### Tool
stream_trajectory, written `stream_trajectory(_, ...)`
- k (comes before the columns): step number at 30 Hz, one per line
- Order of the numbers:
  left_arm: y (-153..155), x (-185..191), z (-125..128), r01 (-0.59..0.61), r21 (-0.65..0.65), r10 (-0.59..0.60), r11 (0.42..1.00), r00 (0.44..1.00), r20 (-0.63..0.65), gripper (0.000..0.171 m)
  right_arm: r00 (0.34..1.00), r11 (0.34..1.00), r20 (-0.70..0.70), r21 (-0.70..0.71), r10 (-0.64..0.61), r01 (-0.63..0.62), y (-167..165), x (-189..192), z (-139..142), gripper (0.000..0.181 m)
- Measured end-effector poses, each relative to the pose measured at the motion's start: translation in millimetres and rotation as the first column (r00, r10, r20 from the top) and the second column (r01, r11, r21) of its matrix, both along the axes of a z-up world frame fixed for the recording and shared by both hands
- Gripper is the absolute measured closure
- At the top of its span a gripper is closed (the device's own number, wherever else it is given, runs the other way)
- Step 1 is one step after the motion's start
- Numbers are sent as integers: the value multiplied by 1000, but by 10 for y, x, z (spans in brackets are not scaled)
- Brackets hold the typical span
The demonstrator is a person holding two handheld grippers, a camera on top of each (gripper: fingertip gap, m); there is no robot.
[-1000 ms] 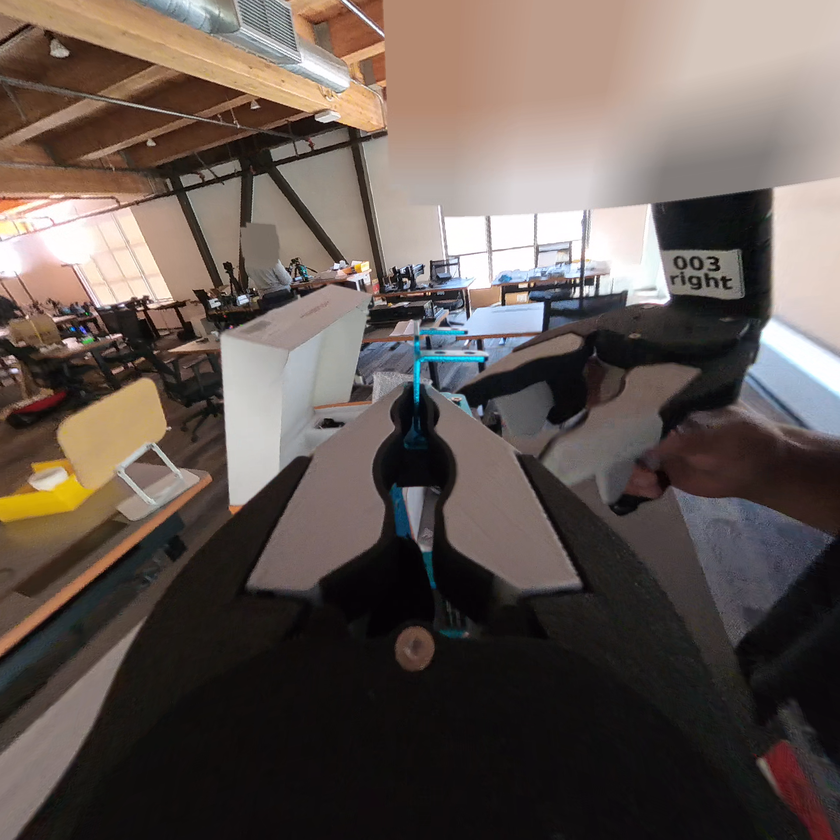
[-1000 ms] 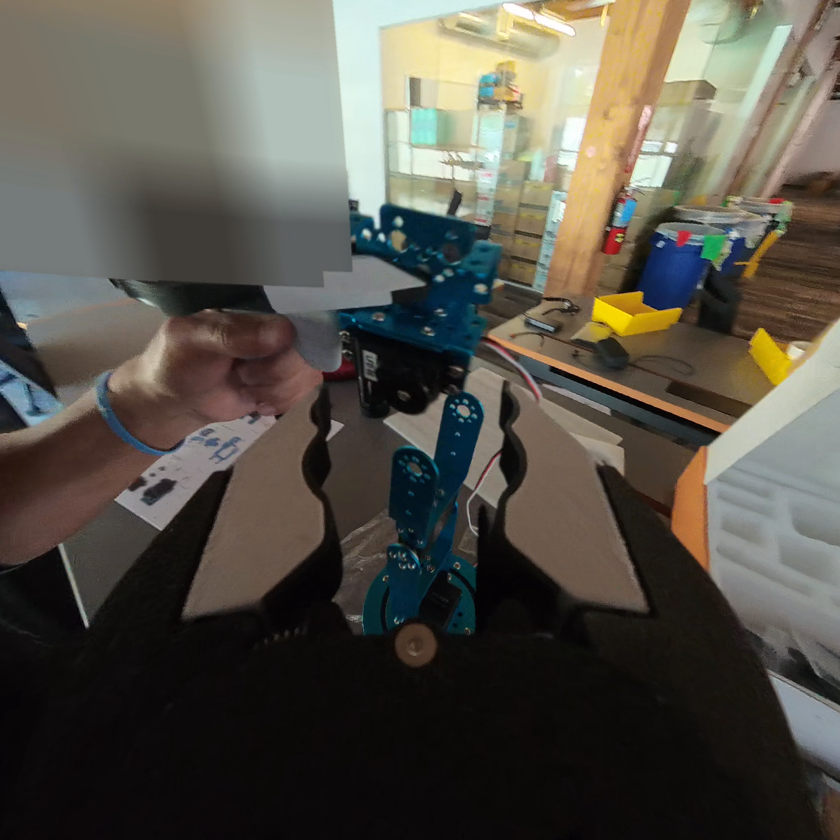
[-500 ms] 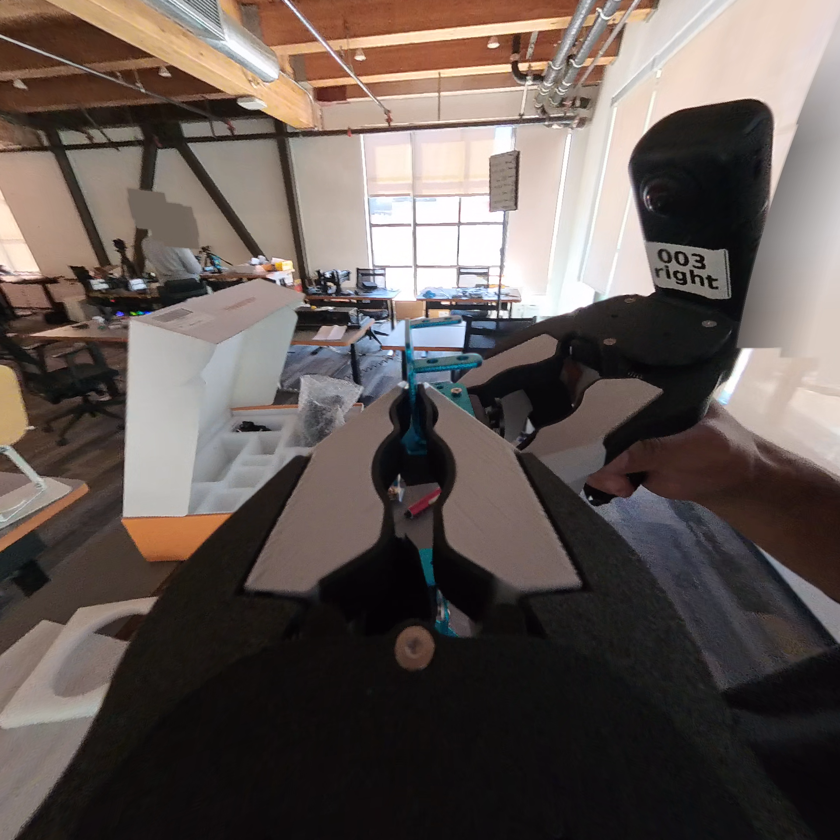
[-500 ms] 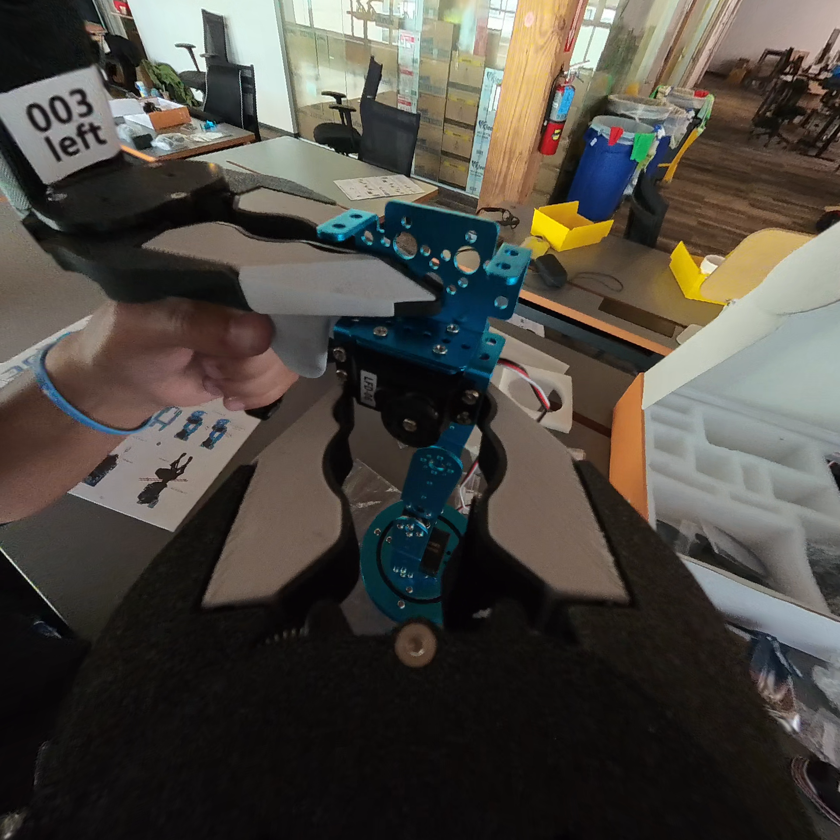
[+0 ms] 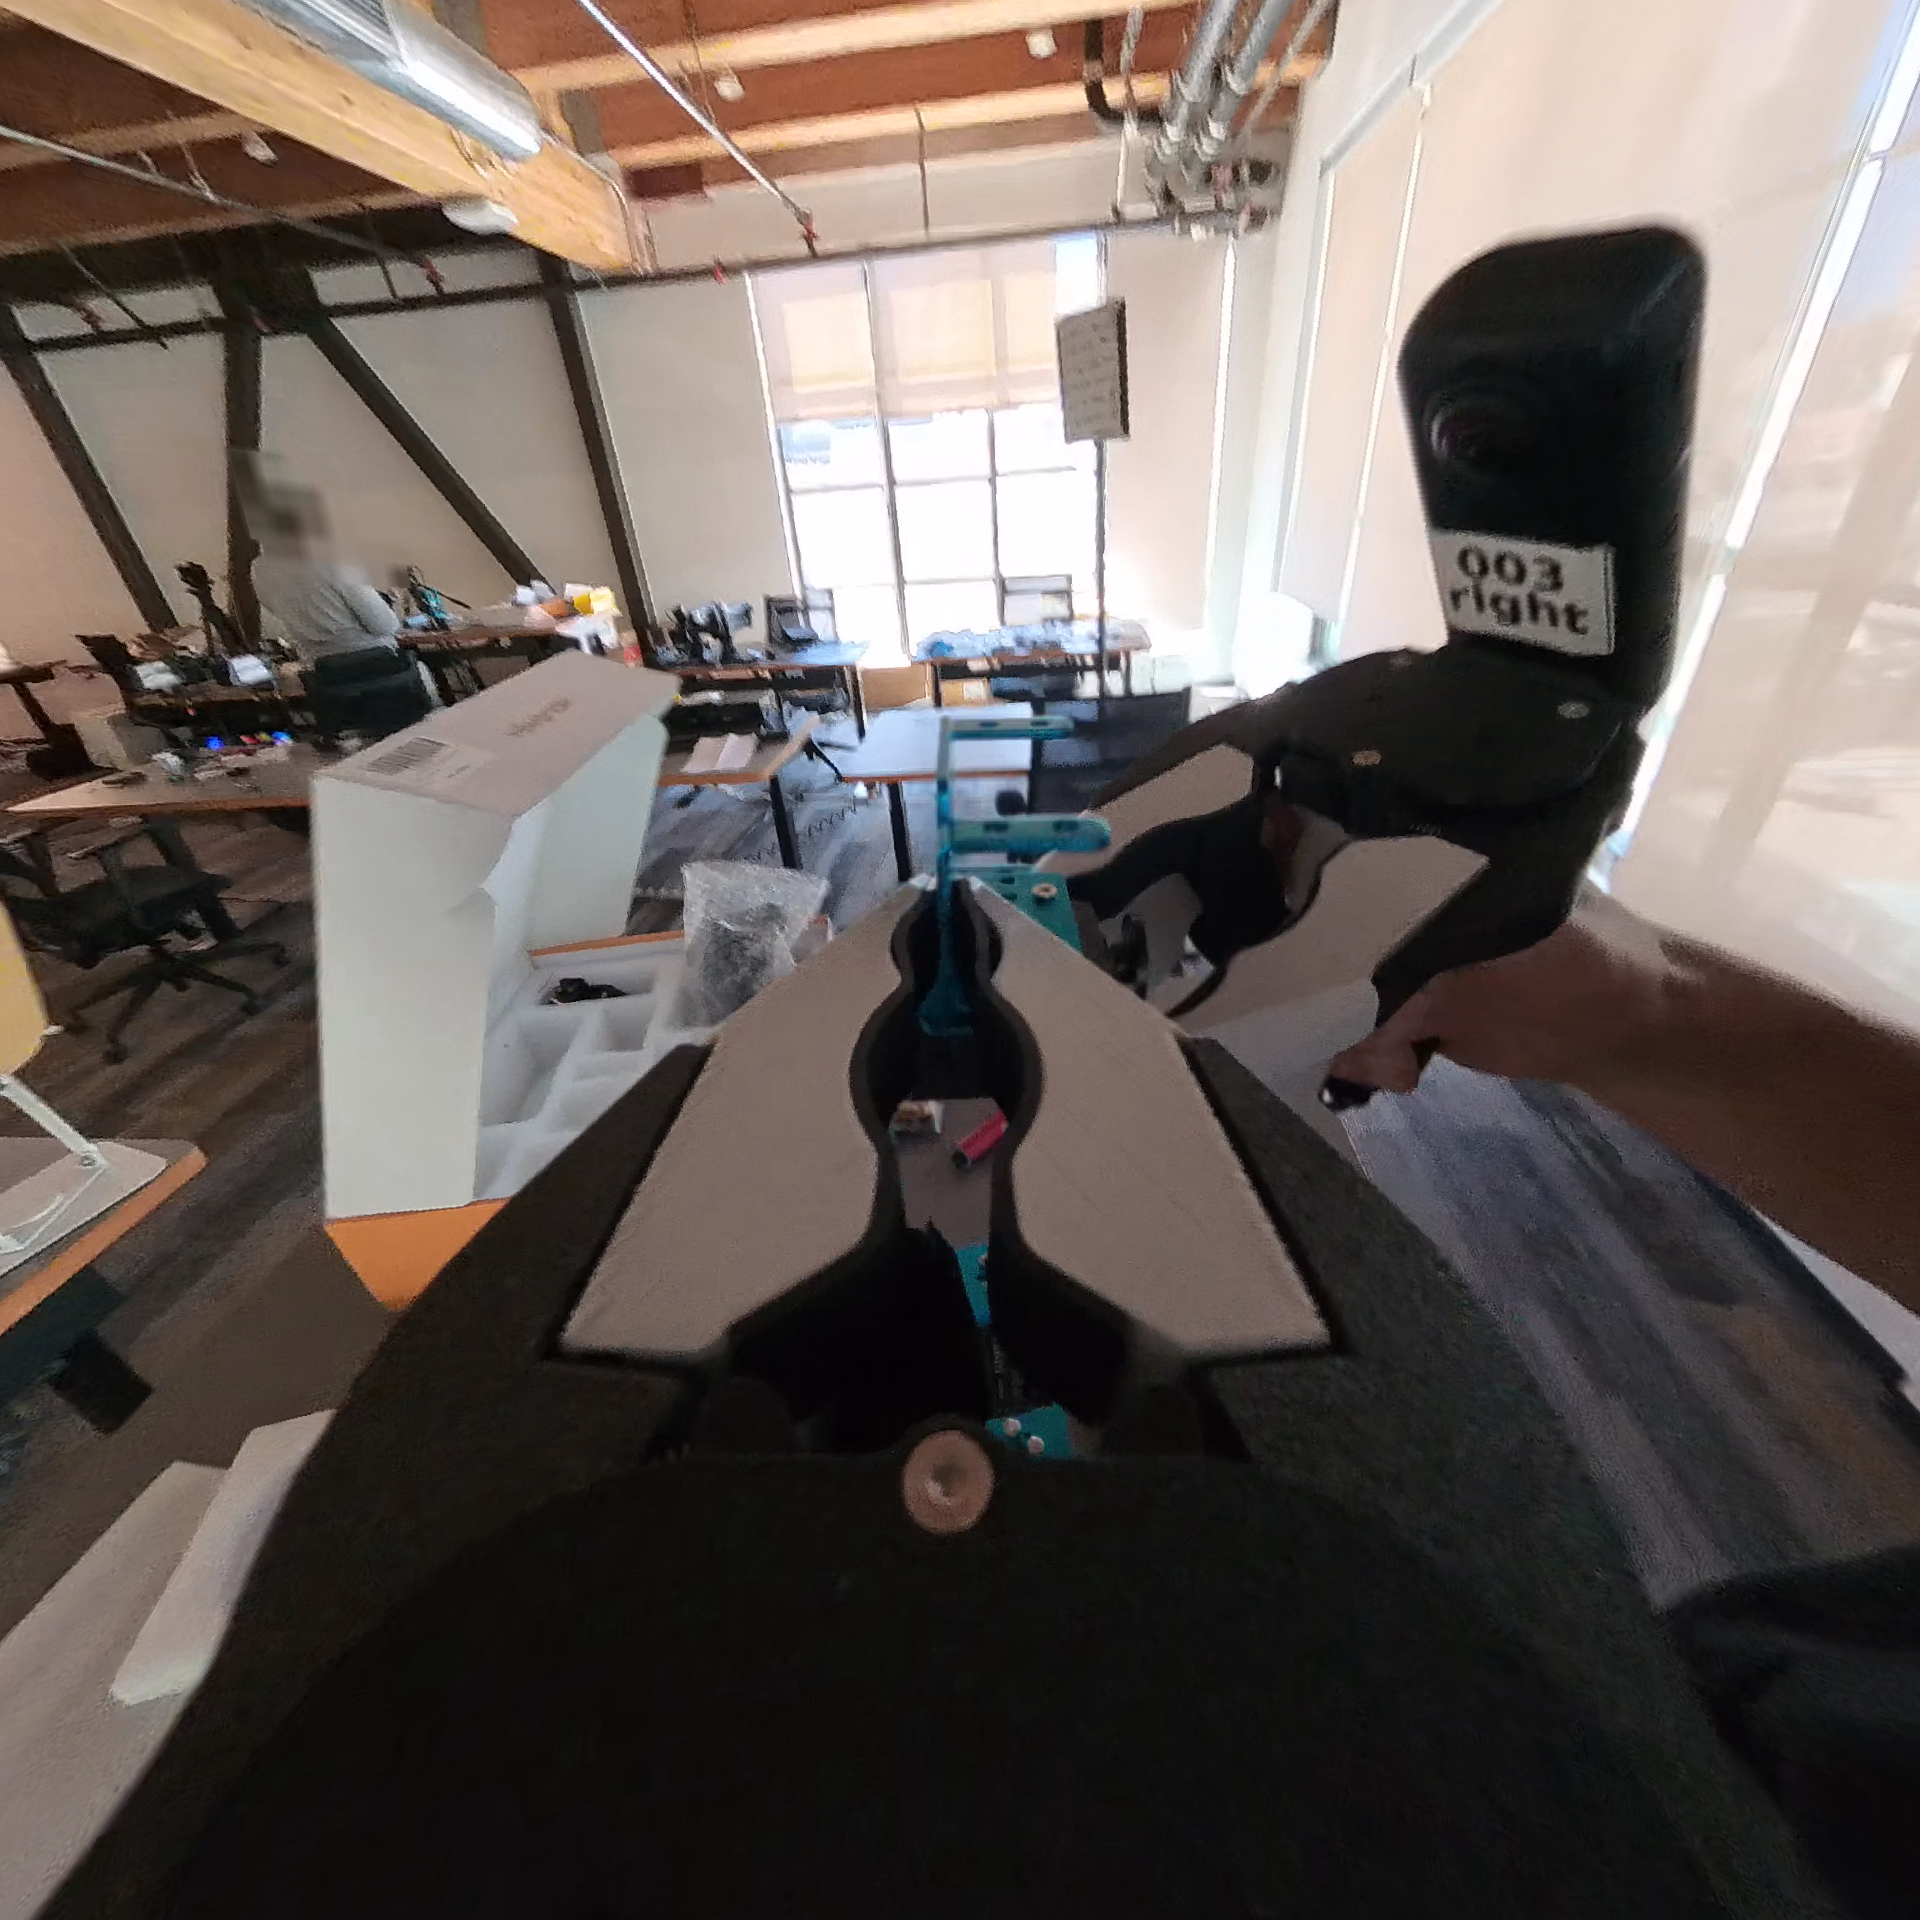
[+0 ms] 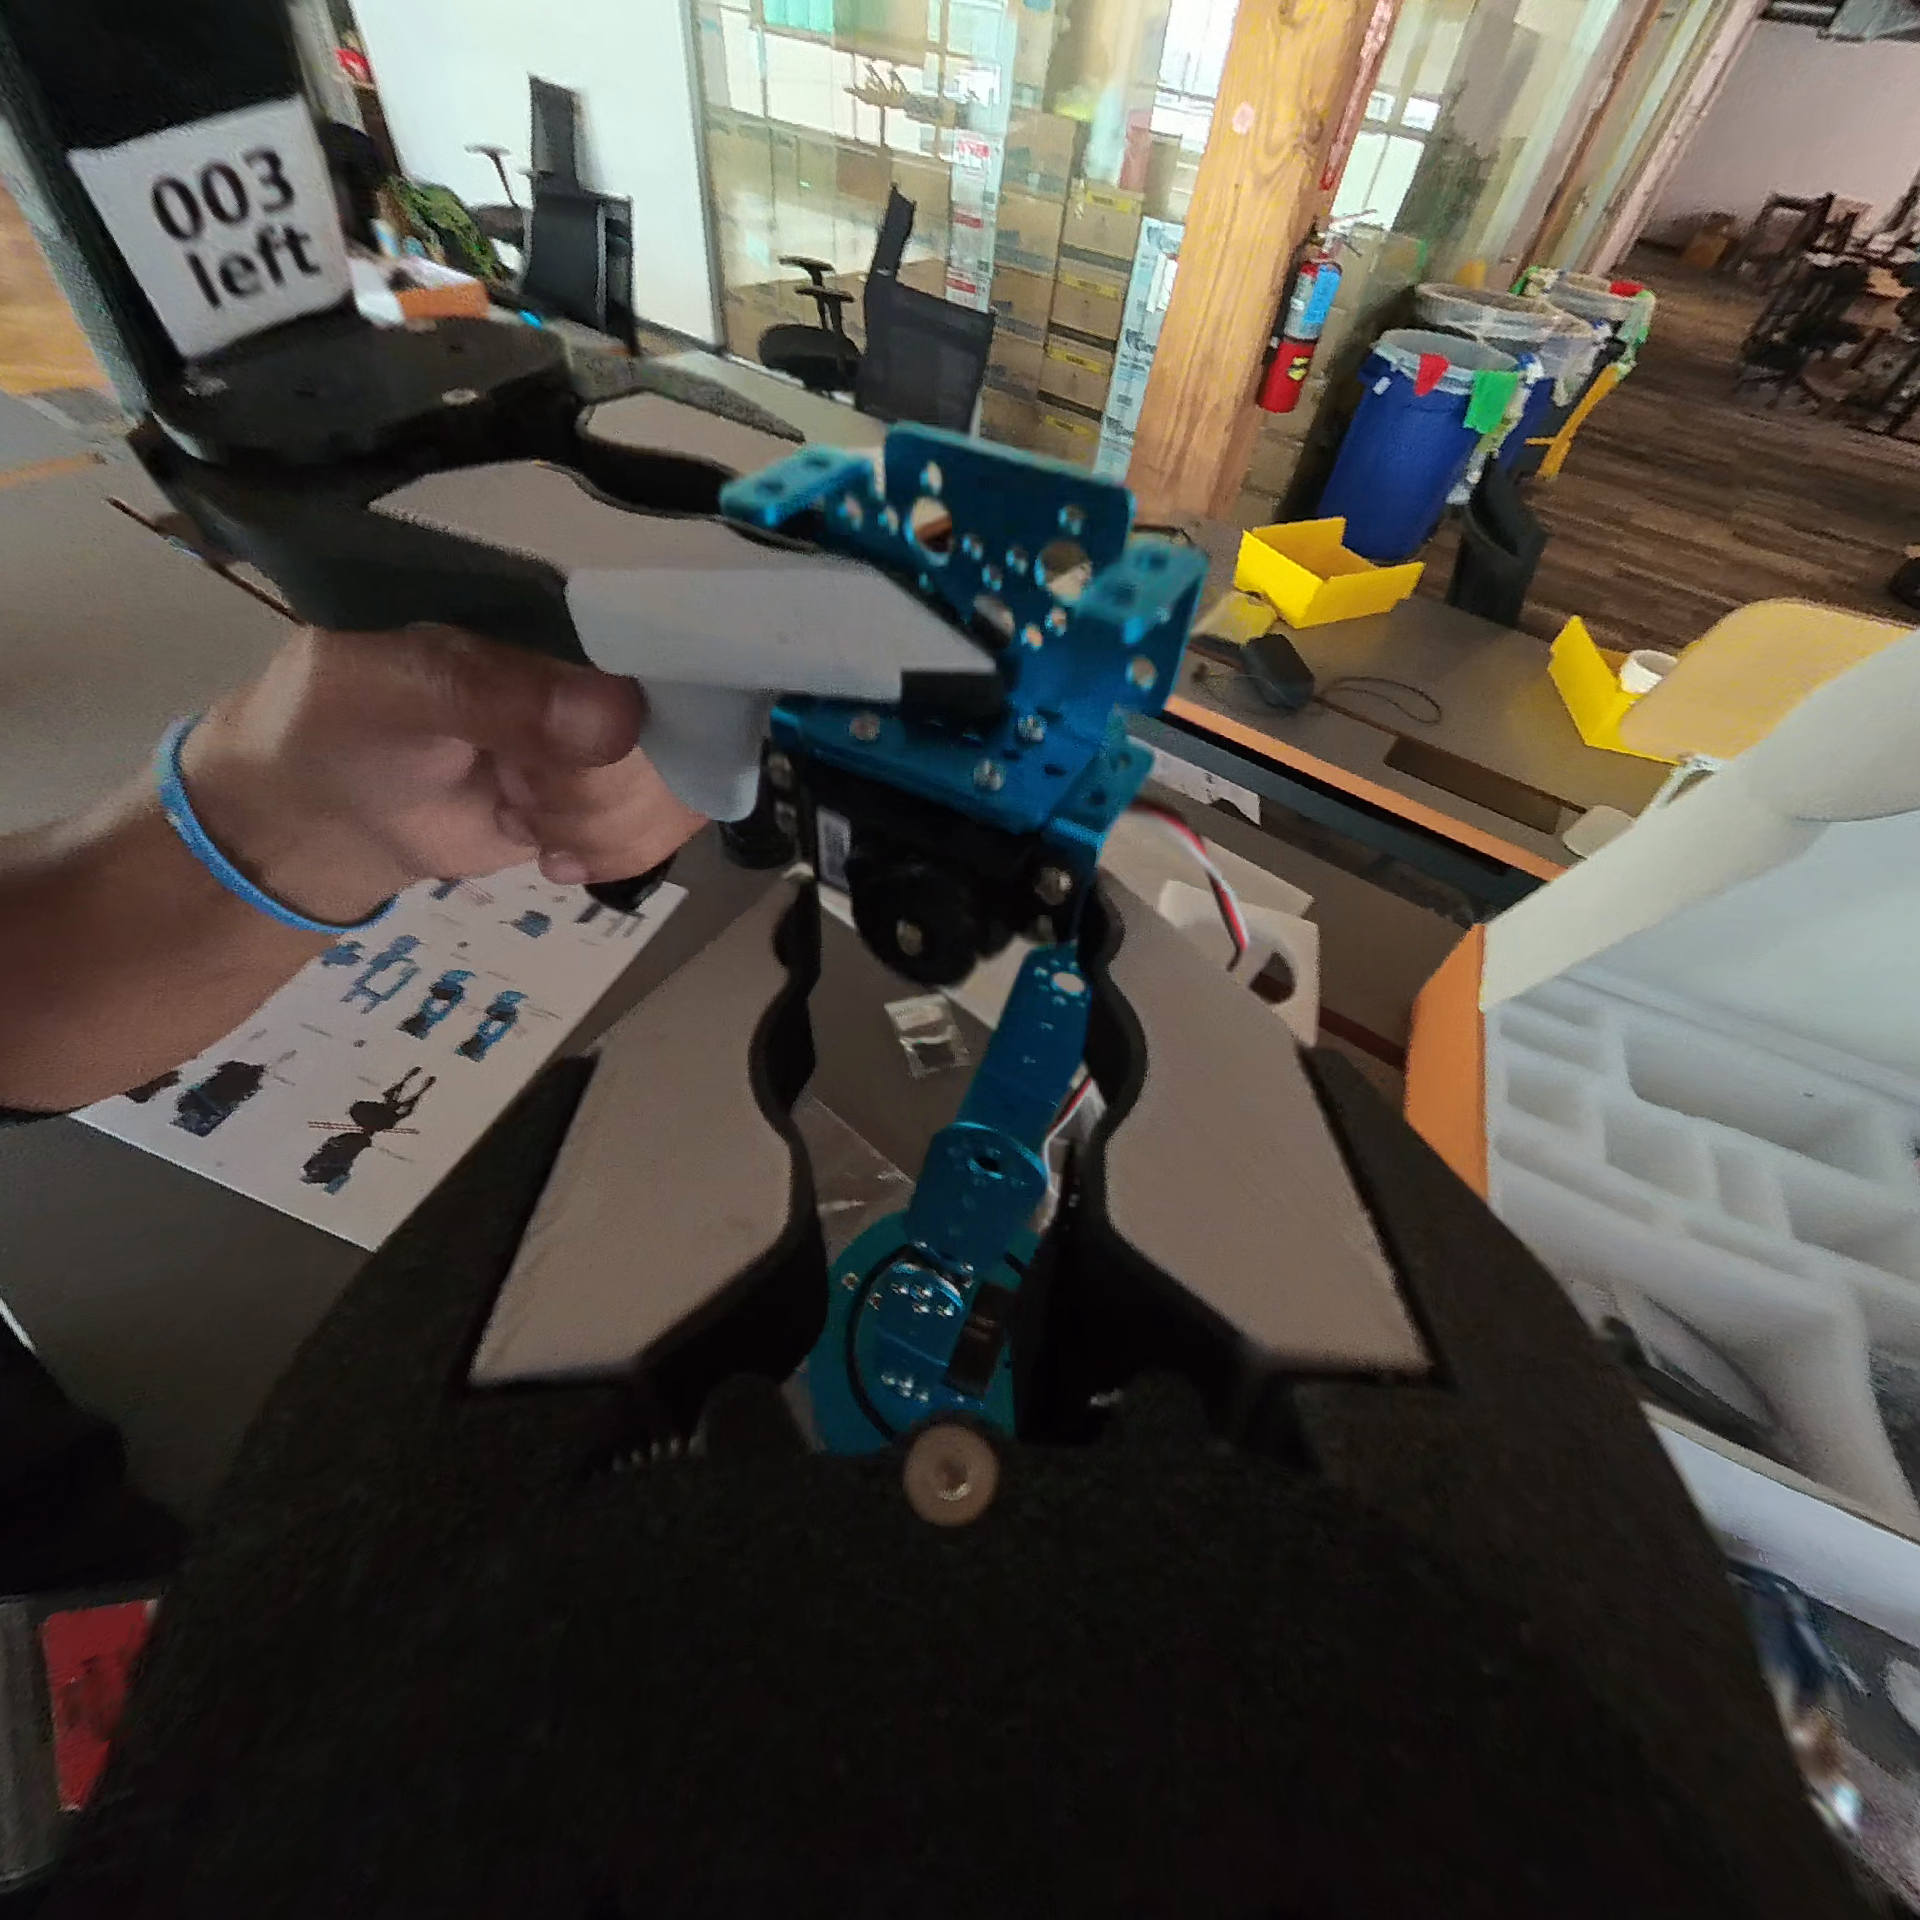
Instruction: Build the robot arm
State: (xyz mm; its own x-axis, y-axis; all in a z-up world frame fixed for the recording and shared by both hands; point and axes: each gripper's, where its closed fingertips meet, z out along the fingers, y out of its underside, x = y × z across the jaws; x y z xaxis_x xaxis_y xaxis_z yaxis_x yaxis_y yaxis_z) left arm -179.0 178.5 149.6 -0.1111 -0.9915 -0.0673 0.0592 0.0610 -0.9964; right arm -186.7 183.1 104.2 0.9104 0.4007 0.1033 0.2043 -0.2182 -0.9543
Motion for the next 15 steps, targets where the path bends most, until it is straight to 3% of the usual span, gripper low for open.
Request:
stream_trajectory(2,222,-141,64,-112,3,112,994,993,45,171,999,1000,-45,-13,-12,11,-24,40,-38,111)
stream_trajectory(4,494,-415,206,-210,-16,211,978,971,112,171,995,995,-86,-92,-50,42,-103,159,-244,105)
stream_trajectory(9,1096,-1376,772,-435,-60,434,898,859,271,171,973,981,-143,-98,-182,169,-134,187,-663,137)
stream_trajectory(12,1066,-1575,832,-480,-43,473,876,841,263,171,969,976,-121,-66,-214,208,-102,220,-714,154)
stream_trajectory(15,816,-1460,628,-472,10,460,882,864,204,171,989,991,-106,-102,-99,88,-130,198,-722,155)
